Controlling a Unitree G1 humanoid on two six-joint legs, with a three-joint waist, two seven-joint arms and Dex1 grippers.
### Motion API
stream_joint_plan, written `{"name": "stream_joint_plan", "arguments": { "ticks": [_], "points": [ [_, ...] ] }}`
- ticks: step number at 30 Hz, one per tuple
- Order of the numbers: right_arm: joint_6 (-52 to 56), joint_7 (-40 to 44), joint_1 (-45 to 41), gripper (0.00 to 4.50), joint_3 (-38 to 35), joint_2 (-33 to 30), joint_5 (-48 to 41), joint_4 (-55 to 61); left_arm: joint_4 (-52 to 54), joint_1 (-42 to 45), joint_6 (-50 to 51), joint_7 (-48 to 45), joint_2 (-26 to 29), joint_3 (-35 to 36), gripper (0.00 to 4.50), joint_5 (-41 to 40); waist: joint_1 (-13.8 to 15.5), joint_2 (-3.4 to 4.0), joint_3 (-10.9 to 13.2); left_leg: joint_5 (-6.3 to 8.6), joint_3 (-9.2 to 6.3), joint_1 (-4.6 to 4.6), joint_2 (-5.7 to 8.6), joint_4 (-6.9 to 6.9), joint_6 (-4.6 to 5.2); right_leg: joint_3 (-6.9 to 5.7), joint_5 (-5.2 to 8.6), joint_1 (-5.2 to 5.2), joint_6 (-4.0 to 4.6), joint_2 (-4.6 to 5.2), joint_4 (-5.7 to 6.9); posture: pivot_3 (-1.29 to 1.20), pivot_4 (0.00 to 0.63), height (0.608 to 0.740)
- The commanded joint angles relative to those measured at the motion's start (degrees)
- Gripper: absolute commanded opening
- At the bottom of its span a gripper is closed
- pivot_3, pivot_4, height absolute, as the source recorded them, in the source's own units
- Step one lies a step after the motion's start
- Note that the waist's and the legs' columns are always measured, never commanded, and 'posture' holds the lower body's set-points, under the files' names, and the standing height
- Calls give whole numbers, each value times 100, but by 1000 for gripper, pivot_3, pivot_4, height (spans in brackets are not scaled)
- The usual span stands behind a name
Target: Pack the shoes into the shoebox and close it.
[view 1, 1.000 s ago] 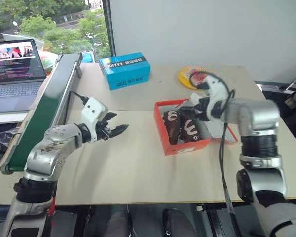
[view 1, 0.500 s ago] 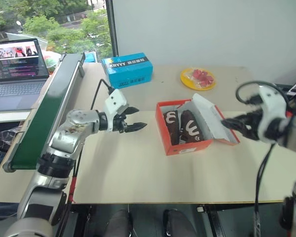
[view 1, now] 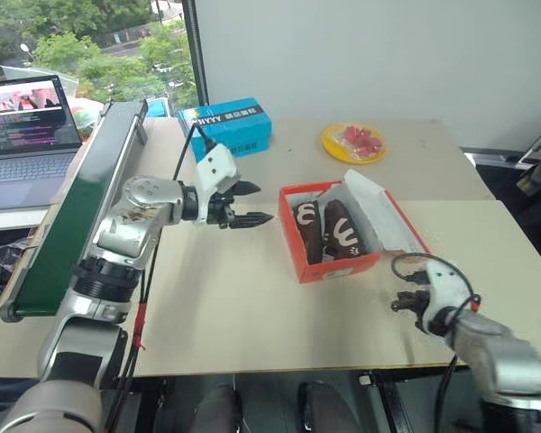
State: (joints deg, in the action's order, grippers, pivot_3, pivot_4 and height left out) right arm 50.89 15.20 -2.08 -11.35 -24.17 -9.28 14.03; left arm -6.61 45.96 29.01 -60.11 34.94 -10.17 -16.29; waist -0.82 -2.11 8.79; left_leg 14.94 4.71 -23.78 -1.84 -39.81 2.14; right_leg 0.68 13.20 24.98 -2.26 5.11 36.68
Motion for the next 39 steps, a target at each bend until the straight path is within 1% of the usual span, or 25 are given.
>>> {"name": "stream_joint_plan", "arguments": {
  "ticks": [1,5,6,8,13,16,19,23,26,28,33,36,39],
  "points": [
    [-1055,-197,-216,63,33,10,308,-754,334,-72,62,-38,161,158,3500,-21,-18,-1,0,0,0,0,-3,-3,0,0,0,-2,0,-2,-1,0,150,740],
    [-1993,-318,-730,63,-50,96,353,-1819,544,-172,243,25,270,276,3500,-70,-17,-2,0,1,1,12,-1,-9,2,1,-2,-20,-2,2,0,0,150,740],
    [-2167,-338,-859,63,-73,115,342,-2023,569,-194,257,32,296,281,3500,-52,-17,-2,0,2,2,28,0,-7,3,2,-1,-32,-2,2,-2,0,150,740],
    [-2440,-388,-1071,63,-129,147,323,-2350,599,-226,263,29,334,288,3500,-25,-15,-1,0,2,1,51,-3,2,3,1,0,-53,0,-1,-9,0,150,740],
    [-3199,-525,-1707,63,-416,326,131,-3083,600,-209,281,38,375,315,3500,-17,-19,0,1,2,2,52,-4,4,2,3,2,-53,3,-2,-7,0,150,740],
    [-3504,-869,-1793,63,-642,381,121,-3077,570,-189,213,100,329,360,3500,-19,-11,0,1,2,2,52,-4,4,2,2,2,-53,3,0,-4,0,150,740],
    [-3852,-1089,-1849,63,-1016,450,-135,-2766,622,-186,265,73,296,427,3500,-131,6,1,1,2,2,48,-3,4,2,0,2,-53,2,3,-3,0,150,740],
    [-4146,-747,-2102,63,-1388,407,-834,-2182,582,-192,220,67,286,386,3500,-92,0,5,4,2,3,50,-3,3,2,2,2,-54,2,4,-2,0,150,740],
    [-3869,-314,-2241,63,-1435,296,-1397,-1608,542,-190,146,56,274,315,3500,-41,-38,11,7,2,3,55,-6,4,2,6,2,-54,2,0,1,0,150,740],
    [-3425,-67,-2252,63,-1381,219,-1826,-1211,536,-172,147,64,254,311,3500,-35,-40,11,7,2,2,56,-10,6,2,6,2,-53,2,-4,2,0,150,740],
    [-2070,516,-2164,63,-813,-84,-2691,-124,594,-213,150,98,227,308,3500,-15,-19,11,7,2,1,52,-10,4,3,3,2,-56,2,-1,3,0,150,740],
    [-1472,671,-2277,63,-562,-190,-3040,168,647,-248,199,149,235,335,3500,-17,-2,11,7,3,0,53,-9,3,4,2,2,-56,3,0,2,0,150,740],
    [-996,910,-2526,63,-232,-352,-3197,246,793,-337,282,205,281,375,3500,-34,1,12,8,3,0,52,-8,3,4,1,2,-56,2,0,0,0,150,740]
  ]
}}
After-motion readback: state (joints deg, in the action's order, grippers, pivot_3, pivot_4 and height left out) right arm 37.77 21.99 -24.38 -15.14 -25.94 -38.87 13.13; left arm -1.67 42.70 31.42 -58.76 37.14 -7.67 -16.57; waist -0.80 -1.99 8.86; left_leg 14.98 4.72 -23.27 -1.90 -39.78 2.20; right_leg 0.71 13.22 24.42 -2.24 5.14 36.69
